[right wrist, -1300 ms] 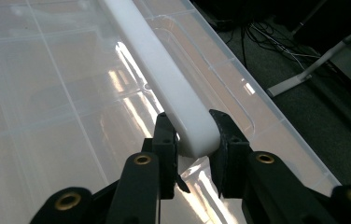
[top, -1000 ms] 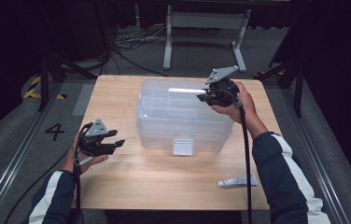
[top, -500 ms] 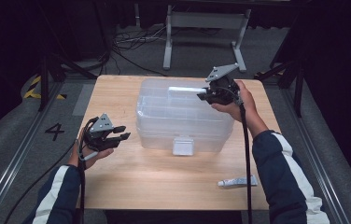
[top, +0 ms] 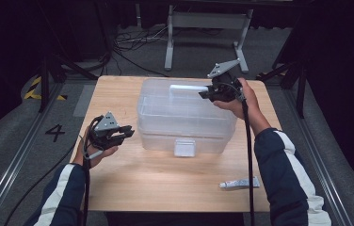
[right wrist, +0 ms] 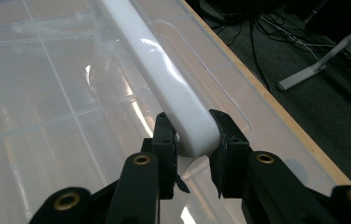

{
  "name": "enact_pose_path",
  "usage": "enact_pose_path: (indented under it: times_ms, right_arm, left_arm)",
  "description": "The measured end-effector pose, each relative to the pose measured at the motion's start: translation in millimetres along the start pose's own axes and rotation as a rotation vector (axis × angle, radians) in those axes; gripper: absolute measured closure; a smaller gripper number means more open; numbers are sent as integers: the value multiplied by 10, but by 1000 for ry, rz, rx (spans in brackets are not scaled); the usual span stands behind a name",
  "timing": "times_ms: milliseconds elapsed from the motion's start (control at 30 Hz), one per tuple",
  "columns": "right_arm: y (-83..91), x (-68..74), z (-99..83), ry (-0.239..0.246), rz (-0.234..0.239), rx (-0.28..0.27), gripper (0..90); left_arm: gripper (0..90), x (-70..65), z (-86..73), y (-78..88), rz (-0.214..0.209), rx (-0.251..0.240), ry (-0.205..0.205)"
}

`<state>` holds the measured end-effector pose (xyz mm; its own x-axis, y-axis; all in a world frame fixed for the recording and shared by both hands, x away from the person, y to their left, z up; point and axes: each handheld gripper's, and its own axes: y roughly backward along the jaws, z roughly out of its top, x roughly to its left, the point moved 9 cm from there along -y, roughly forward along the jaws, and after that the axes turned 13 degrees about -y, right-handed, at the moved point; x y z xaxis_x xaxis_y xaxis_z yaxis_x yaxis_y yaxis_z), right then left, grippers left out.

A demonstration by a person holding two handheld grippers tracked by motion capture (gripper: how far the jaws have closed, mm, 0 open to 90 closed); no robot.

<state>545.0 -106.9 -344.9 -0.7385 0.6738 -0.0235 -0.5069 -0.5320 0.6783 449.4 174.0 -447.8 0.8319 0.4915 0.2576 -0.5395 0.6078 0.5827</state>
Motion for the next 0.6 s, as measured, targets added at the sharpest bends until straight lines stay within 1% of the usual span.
enact_pose_path:
  times_ms: [100,167,200,333,400,467,500,567,600]
  right_arm:
    - [0,-15,17,-8,9,4,738]
    - [0,-31,36,-19,14,4,738]
    - [0,-35,43,-23,15,7,737]
    - [1,-64,71,-32,31,18,738]
    - [0,-71,85,-33,34,26,737]
    - [2,-83,100,-36,35,30,736]
    - [2,-85,102,-37,38,31,736]
    - [-1,-93,113,-38,43,27,736]
    - [-2,-98,115,-38,43,25,736]
  left_arm:
    - [766,5,30,9,0,-17,9]
    - [770,11,43,14,4,-18,2]
    - [774,13,54,13,3,-23,6]
    - [804,22,99,-21,-8,-37,3]
    - [817,31,122,-45,-4,-41,-4]
    - [837,34,142,-58,-2,-51,0]
    - [843,28,155,-66,-9,-57,1]
    - [864,15,162,-83,-7,-49,-3]
    - [872,15,170,-88,-15,-59,1]
